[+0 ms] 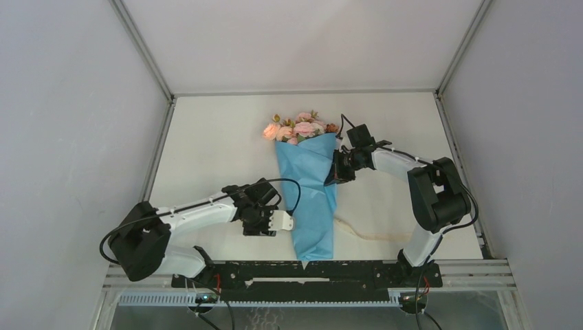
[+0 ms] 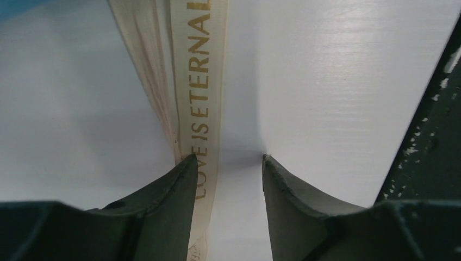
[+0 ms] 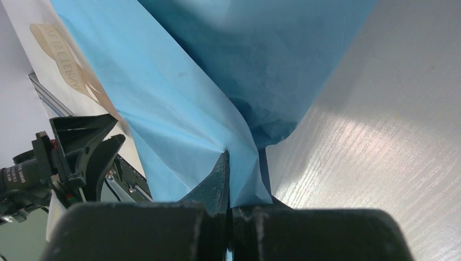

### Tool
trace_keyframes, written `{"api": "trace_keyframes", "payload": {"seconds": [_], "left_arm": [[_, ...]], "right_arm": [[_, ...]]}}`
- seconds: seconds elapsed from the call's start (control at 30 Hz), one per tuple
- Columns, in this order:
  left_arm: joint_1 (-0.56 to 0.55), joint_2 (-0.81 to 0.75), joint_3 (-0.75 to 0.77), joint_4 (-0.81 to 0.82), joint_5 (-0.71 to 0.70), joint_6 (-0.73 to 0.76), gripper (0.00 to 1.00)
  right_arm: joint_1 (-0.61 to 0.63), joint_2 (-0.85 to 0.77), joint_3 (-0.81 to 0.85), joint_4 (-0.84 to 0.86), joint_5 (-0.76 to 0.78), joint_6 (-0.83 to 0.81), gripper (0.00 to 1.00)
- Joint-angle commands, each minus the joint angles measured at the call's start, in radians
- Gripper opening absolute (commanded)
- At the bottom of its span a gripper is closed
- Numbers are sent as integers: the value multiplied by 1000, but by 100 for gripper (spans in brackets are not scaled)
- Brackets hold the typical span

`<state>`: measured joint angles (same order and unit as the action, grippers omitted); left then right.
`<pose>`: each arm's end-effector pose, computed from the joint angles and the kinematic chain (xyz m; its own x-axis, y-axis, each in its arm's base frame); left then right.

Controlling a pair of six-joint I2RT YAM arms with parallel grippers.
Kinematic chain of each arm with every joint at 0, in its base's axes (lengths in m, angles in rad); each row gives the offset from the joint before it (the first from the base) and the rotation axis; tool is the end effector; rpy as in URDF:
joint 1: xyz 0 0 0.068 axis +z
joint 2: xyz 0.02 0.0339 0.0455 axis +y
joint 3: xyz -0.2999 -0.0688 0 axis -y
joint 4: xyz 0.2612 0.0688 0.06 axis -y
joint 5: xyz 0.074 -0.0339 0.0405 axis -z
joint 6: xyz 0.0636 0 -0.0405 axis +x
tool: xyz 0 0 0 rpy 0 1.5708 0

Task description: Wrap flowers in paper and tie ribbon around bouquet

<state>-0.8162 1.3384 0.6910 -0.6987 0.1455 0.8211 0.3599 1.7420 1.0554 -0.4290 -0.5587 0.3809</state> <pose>0.1481 -0.1709 0.1622 0.0887 0.9628 -0.2553 0.9950 -0.0740 0.0668 0.3320 0.1609 0.1749 -0.9725 -0.0291 -0.2311 -0.1672 0.7781 0.6054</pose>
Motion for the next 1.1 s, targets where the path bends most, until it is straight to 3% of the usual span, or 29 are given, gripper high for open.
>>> {"api": "trace_keyframes", "payload": {"seconds": [0.0,0.13,0.27,0.37,0.7,0.9,1.07], "left_arm": [[-1,18,-21,99,-49,29,52],[2,23,-35,132,-65,44,50],[12,56,-33,156,-109,36,40],[13,52,-43,190,-142,28,38],[55,62,-24,206,-173,45,45],[131,82,13,183,-112,68,50],[138,129,12,164,-93,60,30]], "right_arm": [[-9,-3,1,8,-11,-24,0],[-9,-2,1,4,-14,-28,0],[-11,-6,1,2,-12,-31,0],[-10,-6,0,7,-16,-31,0],[-11,-5,1,4,-25,-39,0],[-10,-4,1,4,-28,-42,0],[-10,-5,1,4,-29,-46,0]]}}
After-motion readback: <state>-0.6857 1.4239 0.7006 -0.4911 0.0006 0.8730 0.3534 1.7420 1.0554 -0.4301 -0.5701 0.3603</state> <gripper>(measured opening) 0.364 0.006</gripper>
